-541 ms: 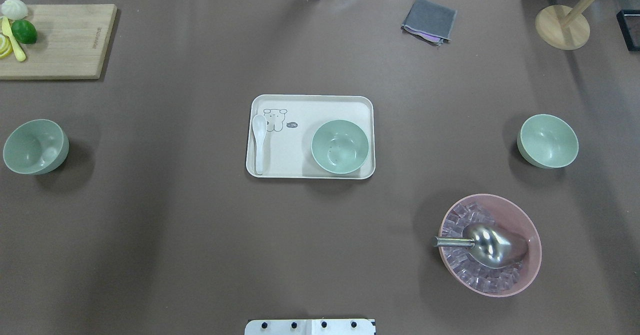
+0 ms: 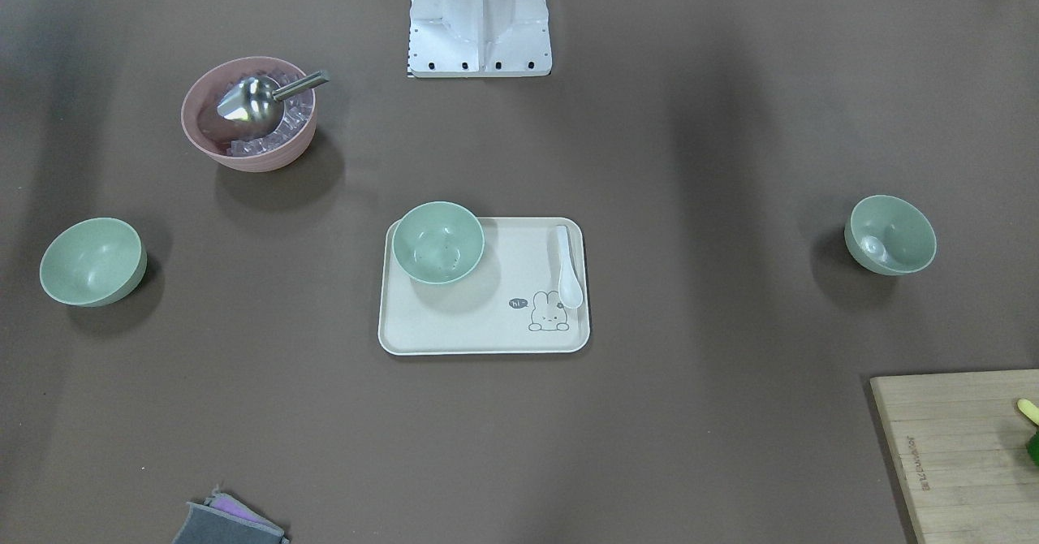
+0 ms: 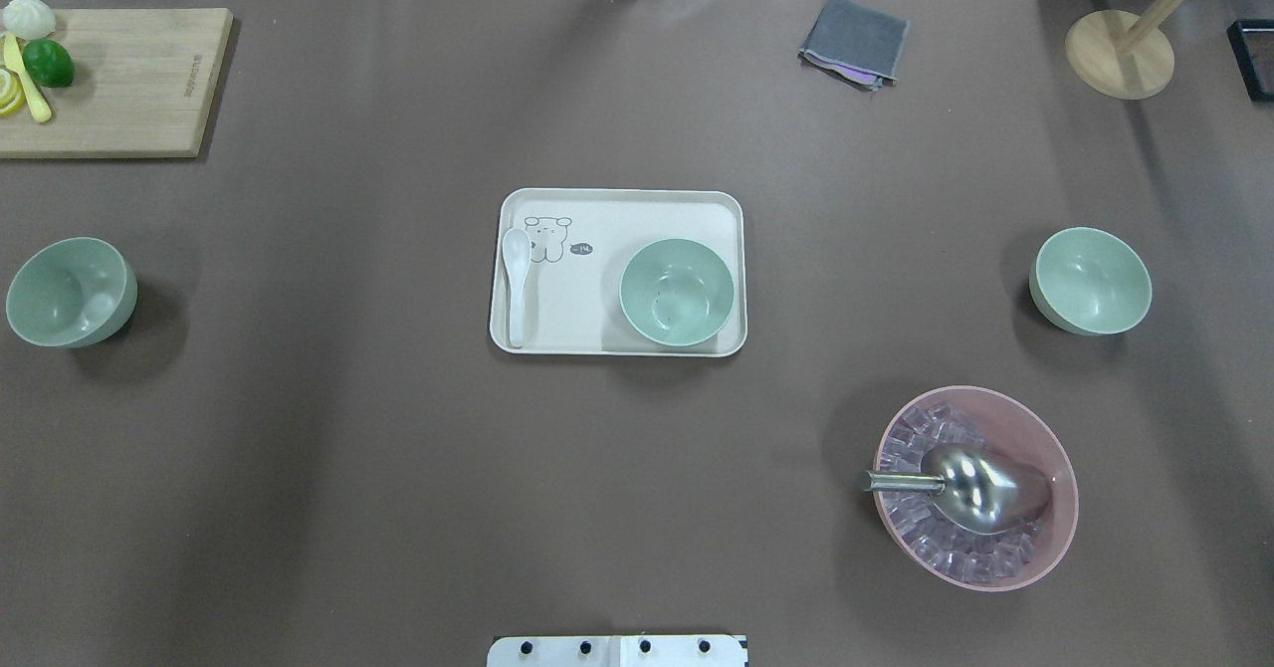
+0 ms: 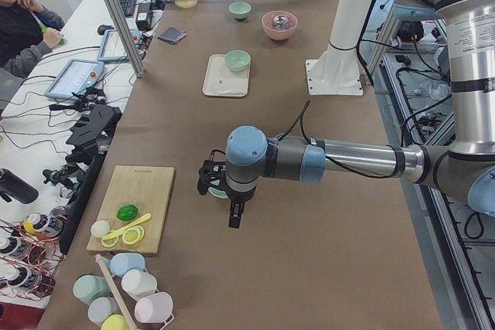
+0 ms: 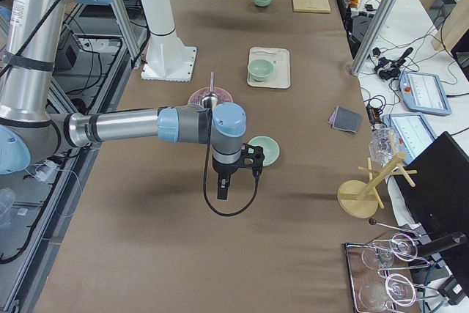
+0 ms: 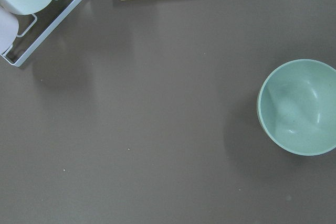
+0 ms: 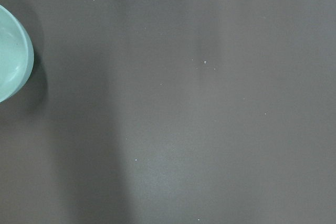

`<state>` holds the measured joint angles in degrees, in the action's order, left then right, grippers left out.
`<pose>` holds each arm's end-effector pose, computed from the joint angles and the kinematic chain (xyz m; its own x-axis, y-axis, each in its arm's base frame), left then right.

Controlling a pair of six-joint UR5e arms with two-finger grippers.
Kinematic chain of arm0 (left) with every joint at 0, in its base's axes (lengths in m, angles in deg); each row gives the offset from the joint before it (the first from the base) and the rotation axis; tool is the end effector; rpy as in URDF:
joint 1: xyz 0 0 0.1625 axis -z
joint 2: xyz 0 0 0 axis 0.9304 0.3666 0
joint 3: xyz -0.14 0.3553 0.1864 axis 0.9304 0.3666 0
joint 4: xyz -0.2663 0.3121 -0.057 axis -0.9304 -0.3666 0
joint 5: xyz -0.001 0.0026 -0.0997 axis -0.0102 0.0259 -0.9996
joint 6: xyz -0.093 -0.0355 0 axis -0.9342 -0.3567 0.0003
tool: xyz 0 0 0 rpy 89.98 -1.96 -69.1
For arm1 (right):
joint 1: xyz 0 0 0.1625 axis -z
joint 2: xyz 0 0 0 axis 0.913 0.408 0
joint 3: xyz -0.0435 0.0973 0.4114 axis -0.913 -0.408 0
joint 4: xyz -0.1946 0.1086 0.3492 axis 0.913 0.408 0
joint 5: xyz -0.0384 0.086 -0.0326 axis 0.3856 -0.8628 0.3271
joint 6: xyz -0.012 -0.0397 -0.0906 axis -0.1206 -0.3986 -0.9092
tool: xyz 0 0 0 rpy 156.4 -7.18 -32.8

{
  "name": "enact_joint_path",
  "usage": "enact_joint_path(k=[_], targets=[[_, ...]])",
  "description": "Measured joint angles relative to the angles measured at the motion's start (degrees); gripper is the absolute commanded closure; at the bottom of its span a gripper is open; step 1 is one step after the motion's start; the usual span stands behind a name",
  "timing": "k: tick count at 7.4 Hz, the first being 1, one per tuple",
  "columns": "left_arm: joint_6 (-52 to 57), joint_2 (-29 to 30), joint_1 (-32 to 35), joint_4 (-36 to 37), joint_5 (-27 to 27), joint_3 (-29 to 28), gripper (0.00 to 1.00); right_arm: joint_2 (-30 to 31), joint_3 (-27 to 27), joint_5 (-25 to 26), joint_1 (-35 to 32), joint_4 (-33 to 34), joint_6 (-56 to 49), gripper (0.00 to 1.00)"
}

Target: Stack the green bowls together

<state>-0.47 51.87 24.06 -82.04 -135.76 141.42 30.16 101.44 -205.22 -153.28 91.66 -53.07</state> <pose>-0.0809 -0.4058 0.6019 0.7097 0.1073 -0.6963 0.0060 0.9874 0.1582 0.0507 -0.3742 0.5921 0.7554 0.0259 0.6548 0.0113 0.9986 -0.0526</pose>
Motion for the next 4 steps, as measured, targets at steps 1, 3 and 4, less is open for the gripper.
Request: enact_joint_path(k=[1, 3, 4], targets=[[0.04, 0.11, 0.0, -0.06, -0.04, 0.2, 0.02, -0.39, 0.04, -0.44, 0.04, -0.59, 0.01, 0.0], [0.07, 0.46, 0.01, -0.09, -0.04, 0.58, 0.02, -1.81, -0.13, -0.72, 0.07, -7.14, 0.13, 0.0], [0.07, 0.55, 0.02, -0.12, -0.03, 0.89, 0.02, -2.07, -0.26, -0.84, 0.04, -11.17, 0.16, 0.0]])
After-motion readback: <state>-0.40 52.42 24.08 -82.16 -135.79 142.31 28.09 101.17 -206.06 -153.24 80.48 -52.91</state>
